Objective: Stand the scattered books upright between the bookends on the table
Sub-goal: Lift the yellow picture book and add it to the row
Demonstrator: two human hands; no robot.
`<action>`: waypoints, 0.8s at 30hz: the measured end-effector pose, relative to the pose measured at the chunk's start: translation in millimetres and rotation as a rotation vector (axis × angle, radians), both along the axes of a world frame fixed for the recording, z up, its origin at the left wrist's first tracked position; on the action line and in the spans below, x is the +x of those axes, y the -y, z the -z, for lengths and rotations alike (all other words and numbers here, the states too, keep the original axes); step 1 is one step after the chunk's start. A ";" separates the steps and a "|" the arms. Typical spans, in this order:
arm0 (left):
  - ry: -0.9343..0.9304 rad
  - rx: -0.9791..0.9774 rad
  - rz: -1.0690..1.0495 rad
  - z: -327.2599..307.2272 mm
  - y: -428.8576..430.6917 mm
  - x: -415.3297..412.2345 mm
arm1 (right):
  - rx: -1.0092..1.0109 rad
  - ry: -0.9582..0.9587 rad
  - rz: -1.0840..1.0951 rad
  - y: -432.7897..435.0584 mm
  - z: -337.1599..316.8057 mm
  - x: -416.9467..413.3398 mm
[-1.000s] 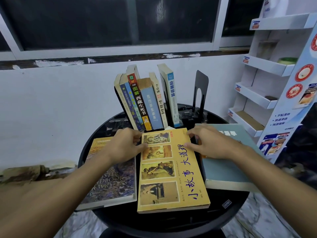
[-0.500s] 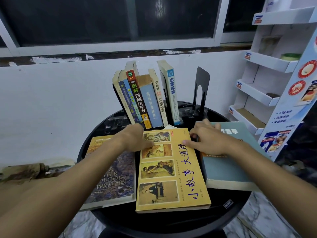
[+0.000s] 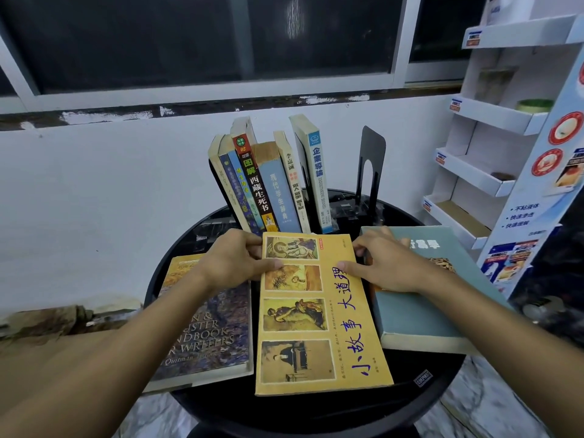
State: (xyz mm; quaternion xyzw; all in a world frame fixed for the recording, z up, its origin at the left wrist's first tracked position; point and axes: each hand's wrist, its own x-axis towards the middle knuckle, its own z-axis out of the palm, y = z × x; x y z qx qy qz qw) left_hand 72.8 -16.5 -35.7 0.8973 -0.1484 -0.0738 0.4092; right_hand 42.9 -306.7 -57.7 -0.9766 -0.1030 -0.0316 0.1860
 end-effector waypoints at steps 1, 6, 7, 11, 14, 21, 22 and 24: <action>-0.027 -0.094 -0.005 0.0 -0.6 -2.2 | 0.006 0.005 -0.002 0.9 0.2 -0.4; -0.056 -0.364 0.005 -5.2 -6.0 -7.4 | 0.075 0.052 -0.020 5.0 -3.0 -2.3; -0.048 -0.399 0.002 -9.4 -5.8 -8.4 | 0.121 0.062 -0.024 5.0 -5.3 -2.7; 0.041 -0.473 -0.002 -27.8 -4.0 -10.8 | 0.304 0.085 0.012 -0.3 -21.2 -3.7; 0.078 -0.553 -0.003 -38.3 -6.4 -9.9 | 0.506 0.130 0.030 -5.7 -37.8 -4.1; 0.290 -0.595 -0.028 -64.3 -9.0 -12.8 | 0.594 0.457 0.040 -9.7 -76.3 -0.1; 0.325 -0.593 -0.035 -65.6 -9.2 -13.1 | 0.586 0.502 0.034 -10.5 -79.7 -0.2; 0.378 -0.596 -0.045 -66.7 -9.3 -14.8 | 0.569 0.590 0.019 -11.9 -83.8 -1.5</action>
